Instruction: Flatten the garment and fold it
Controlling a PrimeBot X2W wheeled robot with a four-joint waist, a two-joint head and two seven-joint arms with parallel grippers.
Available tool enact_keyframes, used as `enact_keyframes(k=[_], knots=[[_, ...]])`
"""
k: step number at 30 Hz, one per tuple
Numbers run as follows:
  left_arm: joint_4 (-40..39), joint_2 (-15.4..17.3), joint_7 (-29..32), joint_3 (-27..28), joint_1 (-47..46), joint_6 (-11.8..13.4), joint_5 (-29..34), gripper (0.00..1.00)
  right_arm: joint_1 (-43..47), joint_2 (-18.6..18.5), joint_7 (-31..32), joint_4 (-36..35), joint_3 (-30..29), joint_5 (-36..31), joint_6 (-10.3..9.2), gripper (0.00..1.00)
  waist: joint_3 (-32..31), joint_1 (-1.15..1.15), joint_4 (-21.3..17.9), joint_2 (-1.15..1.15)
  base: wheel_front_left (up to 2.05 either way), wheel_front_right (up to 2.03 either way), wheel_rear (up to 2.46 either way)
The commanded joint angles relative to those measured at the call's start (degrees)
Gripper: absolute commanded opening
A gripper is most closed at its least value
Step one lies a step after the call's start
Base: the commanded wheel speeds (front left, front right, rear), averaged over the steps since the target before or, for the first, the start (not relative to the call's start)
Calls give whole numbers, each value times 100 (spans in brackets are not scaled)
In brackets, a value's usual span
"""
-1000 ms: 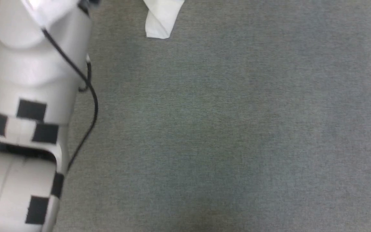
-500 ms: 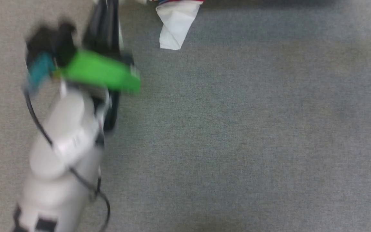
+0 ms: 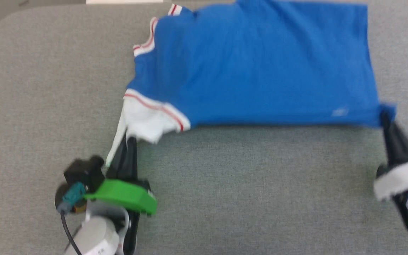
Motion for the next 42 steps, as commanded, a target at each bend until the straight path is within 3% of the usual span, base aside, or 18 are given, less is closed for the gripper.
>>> enact_keyframes(k=[1,11,29,42], knots=[[45,80,40,-4,168,19,-45,0,188,30,65,-44,-23,-37,-9,0,-231,0,25,50,0,0,0],[72,360,708,-216,1149,-165,-506,0,1319,263,1083,-115,-294,236,-9,0,-925,0,33,50,0,0,0],[-776,803,1755,-315,2603,-153,-1384,0,2995,502,3487,-1331,-487,801,-9,0,-1750,0,62,50,0,0,0],[-850,830,2018,-431,3026,-229,-1742,0,3691,716,4302,-1853,-758,817,-9,0,-2019,0,38,50,0,0,0]])
